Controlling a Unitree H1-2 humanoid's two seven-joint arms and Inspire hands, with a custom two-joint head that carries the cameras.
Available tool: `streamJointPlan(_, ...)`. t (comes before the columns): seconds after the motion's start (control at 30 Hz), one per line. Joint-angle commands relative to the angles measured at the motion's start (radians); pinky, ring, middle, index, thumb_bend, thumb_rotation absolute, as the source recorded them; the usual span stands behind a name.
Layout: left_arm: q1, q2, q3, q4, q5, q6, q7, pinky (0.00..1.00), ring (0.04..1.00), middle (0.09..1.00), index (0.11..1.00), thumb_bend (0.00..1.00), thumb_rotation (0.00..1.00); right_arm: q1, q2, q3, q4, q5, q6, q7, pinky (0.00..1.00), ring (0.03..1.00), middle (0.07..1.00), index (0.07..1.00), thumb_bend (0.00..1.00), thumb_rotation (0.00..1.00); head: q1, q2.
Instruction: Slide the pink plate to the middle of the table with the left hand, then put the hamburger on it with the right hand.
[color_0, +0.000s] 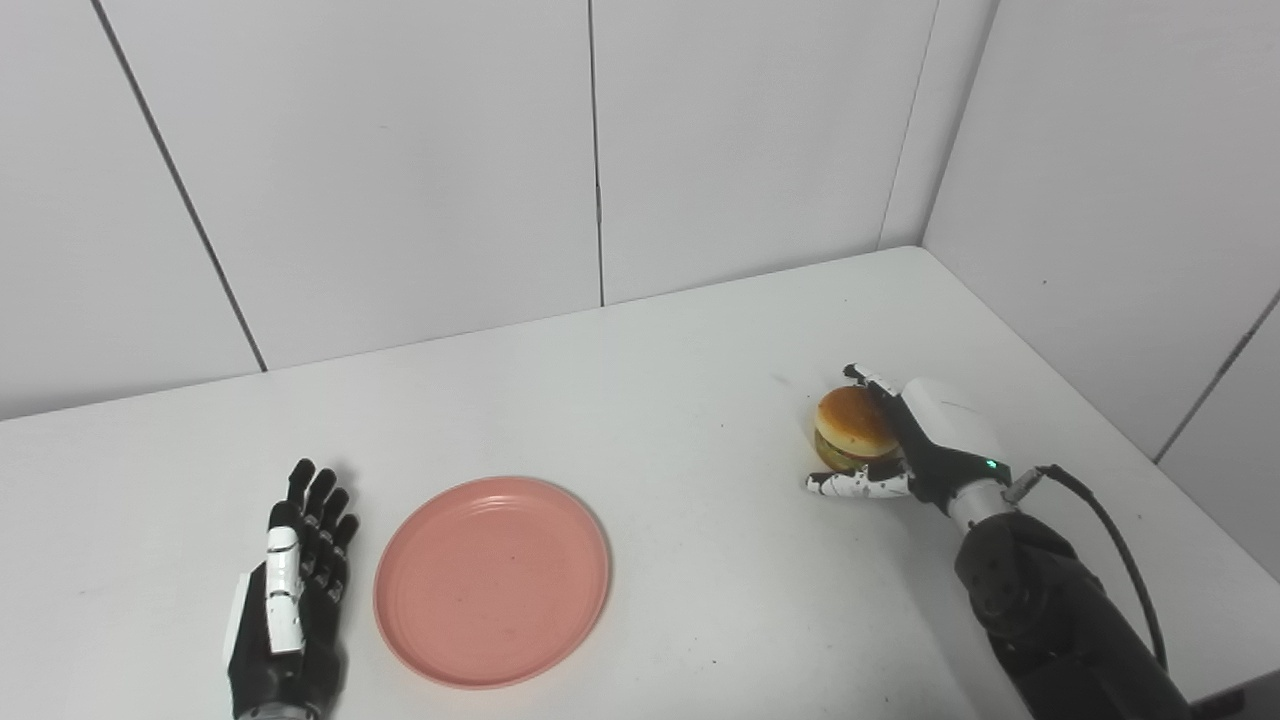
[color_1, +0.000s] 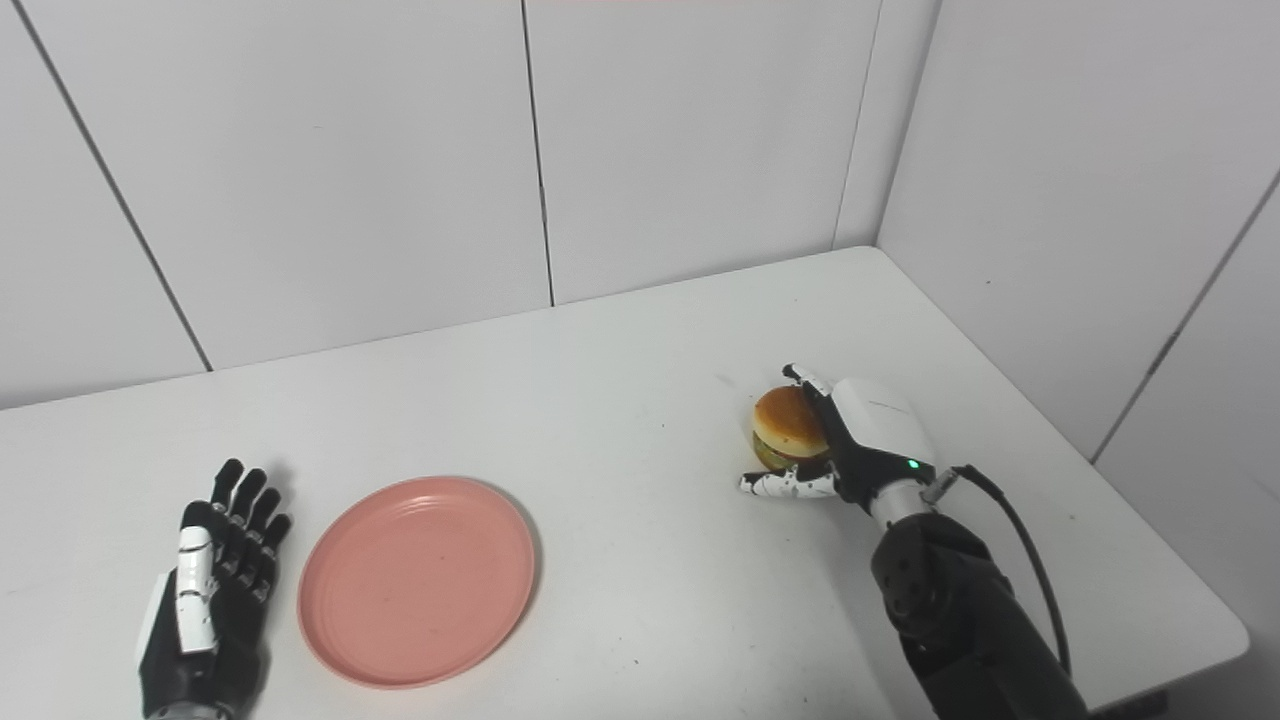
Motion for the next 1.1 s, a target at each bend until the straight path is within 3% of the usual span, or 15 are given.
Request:
streamJointPlan(0.0,0.093,0.013,0.015,0.042,-0.01,0.054,0.012,1.0,1.0,1.0,1.0,0.6,1.0,-0.031,-0.014,-0.006,-0.005,-0.007,-0.024,-0.053,0.63,0.753,0.812,0.84,0.77,0.3,0.001,0.002)
streamJointPlan(0.03,0.093,0.013,0.015,0.041,-0.01,0.055,0.011,1.0,1.0,1.0,1.0,0.59,1.0,-0.032,-0.01,-0.006,-0.004,-0.006,-0.026,-0.066,0.49,0.624,0.713,0.8,0.68,0.18,0.001,0.002)
streamJointPlan(0.07,0.093,0.013,0.015,0.042,-0.012,0.05,0.007,1.0,1.0,1.0,1.0,0.59,1.0,-0.034,-0.001,-0.01,0.002,-0.004,-0.037,-0.098,0.46,0.591,0.689,0.791,0.66,0.15,0.001,0.002)
streamJointPlan(0.1,0.094,0.014,0.015,0.042,-0.014,0.046,0.004,1.0,1.0,1.0,1.0,0.58,1.0,-0.036,0.004,-0.012,0.006,-0.002,-0.045,-0.122,0.28,0.386,0.498,0.74,0.6,0.06,0.001,0.002)
streamJointPlan(0.17,0.094,0.012,0.016,0.039,-0.015,0.05,0.006,1.0,1.0,1.0,1.0,0.57,1.0,-0.037,0.008,-0.013,0.017,0.003,-0.067,-0.168,0.13,0.206,0.307,0.664,0.54,0.01,0.001,0.002)
streamJointPlan(0.4,0.092,0.006,0.013,0.036,-0.009,0.056,0.018,1.0,1.0,1.0,1.0,0.57,1.0,-0.035,0.004,-0.013,0.007,-0.006,-0.057,-0.21,0.11,0.18,0.264,0.585,0.53,0.0,0.008,-0.003)
streamJointPlan(0.43,0.092,0.006,0.013,0.035,-0.009,0.056,0.018,1.0,1.0,1.0,1.0,0.55,1.0,-0.034,0.005,-0.014,0.007,-0.002,-0.058,-0.213,0.1,0.16,0.242,0.524,0.52,0.06,0.008,-0.003)
streamJointPlan(0.5,0.094,0.005,0.011,0.029,-0.006,0.058,0.02,1.0,1.0,1.0,1.0,0.55,1.0,-0.033,0.004,-0.016,0.002,0.004,-0.057,-0.216,0.1,0.157,0.239,0.5,0.5,0.09,0.014,-0.002)
streamJointPlan(0.8,0.104,0.002,-0.001,0.006,-0.008,0.071,0.013,1.0,1.0,1.0,1.0,0.55,1.0,-0.029,0.015,-0.018,-0.058,0.021,-0.061,-0.209,0.12,0.196,0.282,0.487,0.5,0.11,0.04,-0.003)
streamJointPlan(1.07,0.123,-0.008,-0.023,-0.011,0.011,0.045,0.02,1.0,1.0,1.0,1.0,0.5,1.0,-0.033,0.043,0.0,-0.145,0.064,-0.152,-0.233,0.13,0.206,0.299,0.486,0.51,0.11,0.113,0.005)
